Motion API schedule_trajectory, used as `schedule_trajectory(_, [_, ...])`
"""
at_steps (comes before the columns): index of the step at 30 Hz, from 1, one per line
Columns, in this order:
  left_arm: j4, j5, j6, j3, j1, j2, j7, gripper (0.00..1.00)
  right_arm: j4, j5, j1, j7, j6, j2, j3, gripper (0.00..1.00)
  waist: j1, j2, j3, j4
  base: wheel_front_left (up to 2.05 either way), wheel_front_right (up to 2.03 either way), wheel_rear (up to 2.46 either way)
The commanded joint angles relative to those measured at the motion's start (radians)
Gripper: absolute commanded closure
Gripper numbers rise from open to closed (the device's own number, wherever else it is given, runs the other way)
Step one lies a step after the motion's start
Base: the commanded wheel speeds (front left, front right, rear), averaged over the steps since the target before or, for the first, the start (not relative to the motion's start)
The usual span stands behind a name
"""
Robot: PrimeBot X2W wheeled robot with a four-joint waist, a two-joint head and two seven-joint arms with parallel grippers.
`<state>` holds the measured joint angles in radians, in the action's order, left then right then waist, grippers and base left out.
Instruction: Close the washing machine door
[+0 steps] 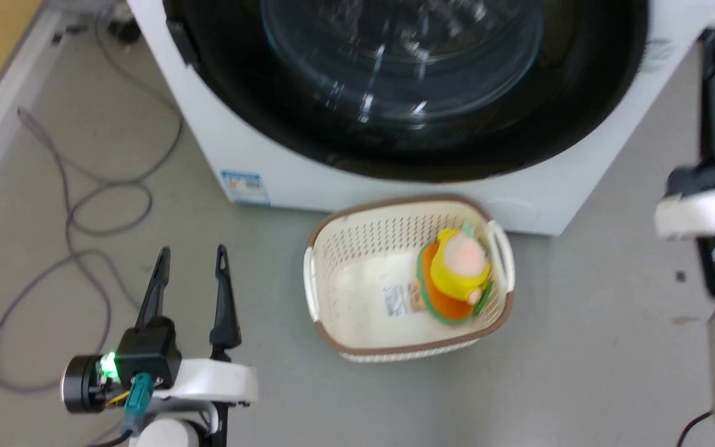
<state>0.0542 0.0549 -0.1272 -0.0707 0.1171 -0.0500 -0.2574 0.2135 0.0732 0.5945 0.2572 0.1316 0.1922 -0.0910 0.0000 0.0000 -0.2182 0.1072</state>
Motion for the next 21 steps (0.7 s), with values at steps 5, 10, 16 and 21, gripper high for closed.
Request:
schedule_trajectory(5, [0.013, -0.013, 0.007, 0.021, -0.059, 0.000, -0.004, 0.00, -0.092, -0.002, -0.181, 0.005, -0.001, -0.067, 0.003, 1.00, 0.0000, 0.0000, 0.098, -0.063, 0.00, 0.00, 0.00])
schedule_trajectory(10, [0.016, -0.018, 0.007, 0.034, -0.098, 0.000, -0.004, 0.00, -0.101, 0.016, -0.308, 0.005, -0.001, -0.096, 0.032, 1.00, 0.0000, 0.0000, 0.136, -0.097, 0.00, 0.00, 0.00])
schedule_trajectory(16, [0.011, -0.023, 0.018, 0.038, -0.132, -0.001, -0.004, 0.00, -0.064, 0.061, -0.429, 0.005, -0.001, -0.130, 0.064, 1.00, 0.0000, 0.0000, 0.163, -0.128, 0.00, 0.00, 0.00])
schedule_trajectory(21, [0.015, -0.032, 0.028, 0.035, -0.152, -0.002, -0.004, 0.00, -0.034, 0.091, -0.502, 0.005, -0.001, -0.140, 0.094, 0.00, 0.0000, 0.0000, 0.178, -0.136, 0.00, 0.00, 0.00])
